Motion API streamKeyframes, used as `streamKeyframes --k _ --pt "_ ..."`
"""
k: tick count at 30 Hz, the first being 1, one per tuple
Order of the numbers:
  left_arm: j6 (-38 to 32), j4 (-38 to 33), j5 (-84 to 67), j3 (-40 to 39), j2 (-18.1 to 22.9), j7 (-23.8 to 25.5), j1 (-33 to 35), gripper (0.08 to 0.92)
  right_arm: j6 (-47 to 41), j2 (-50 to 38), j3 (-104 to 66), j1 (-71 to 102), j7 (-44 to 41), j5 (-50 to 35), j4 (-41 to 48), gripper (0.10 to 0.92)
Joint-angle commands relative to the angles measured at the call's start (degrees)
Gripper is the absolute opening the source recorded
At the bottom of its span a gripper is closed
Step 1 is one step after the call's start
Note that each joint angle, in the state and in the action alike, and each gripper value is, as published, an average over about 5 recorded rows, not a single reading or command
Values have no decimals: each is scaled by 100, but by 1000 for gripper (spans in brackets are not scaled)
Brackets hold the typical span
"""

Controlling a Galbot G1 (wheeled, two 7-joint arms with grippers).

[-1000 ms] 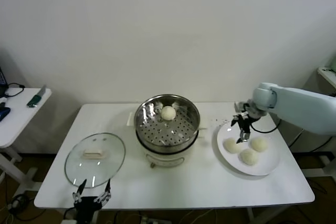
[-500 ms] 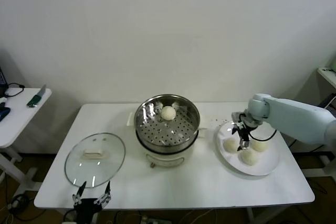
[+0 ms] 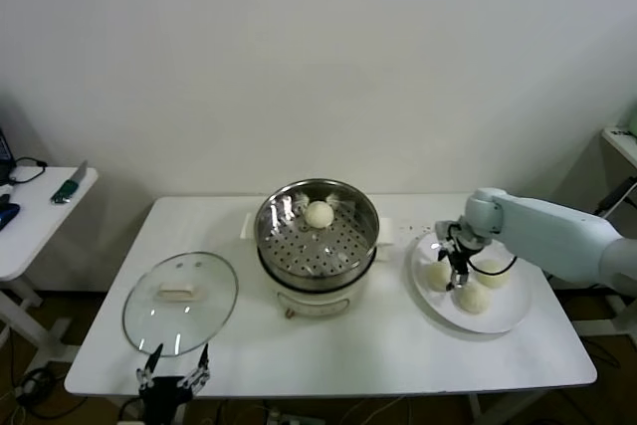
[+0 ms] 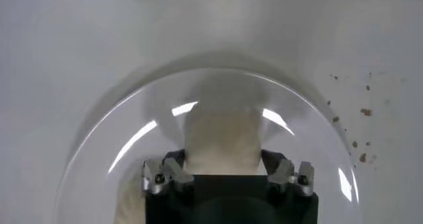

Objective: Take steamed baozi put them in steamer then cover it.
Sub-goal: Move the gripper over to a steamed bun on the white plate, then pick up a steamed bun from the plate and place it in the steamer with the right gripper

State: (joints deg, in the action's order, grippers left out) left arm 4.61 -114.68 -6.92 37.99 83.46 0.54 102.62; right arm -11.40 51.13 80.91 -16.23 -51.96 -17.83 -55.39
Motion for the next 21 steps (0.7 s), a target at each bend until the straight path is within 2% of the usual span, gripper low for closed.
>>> streamKeyframes --k 1,4,8,14,21 --pt "8 -22 12 -8 -9 1 -3 823 21 7 -185 85 -9 103 55 709" --pt "8 -30 17 -16 -7 0 0 823 83 -49 -143 -114 -95 59 -48 663" --pt "8 -37 42 -34 -3 1 -2 823 230 -120 165 -769 -281 -184 -300 658" --pt "26 -67 74 -63 2 14 -33 823 438 -22 1282 -2643 -642 -1098 -836 669" --pt "48 -91 60 -96 -17 25 -96 823 302 676 1983 -4418 -952 -2182 -1185 693"
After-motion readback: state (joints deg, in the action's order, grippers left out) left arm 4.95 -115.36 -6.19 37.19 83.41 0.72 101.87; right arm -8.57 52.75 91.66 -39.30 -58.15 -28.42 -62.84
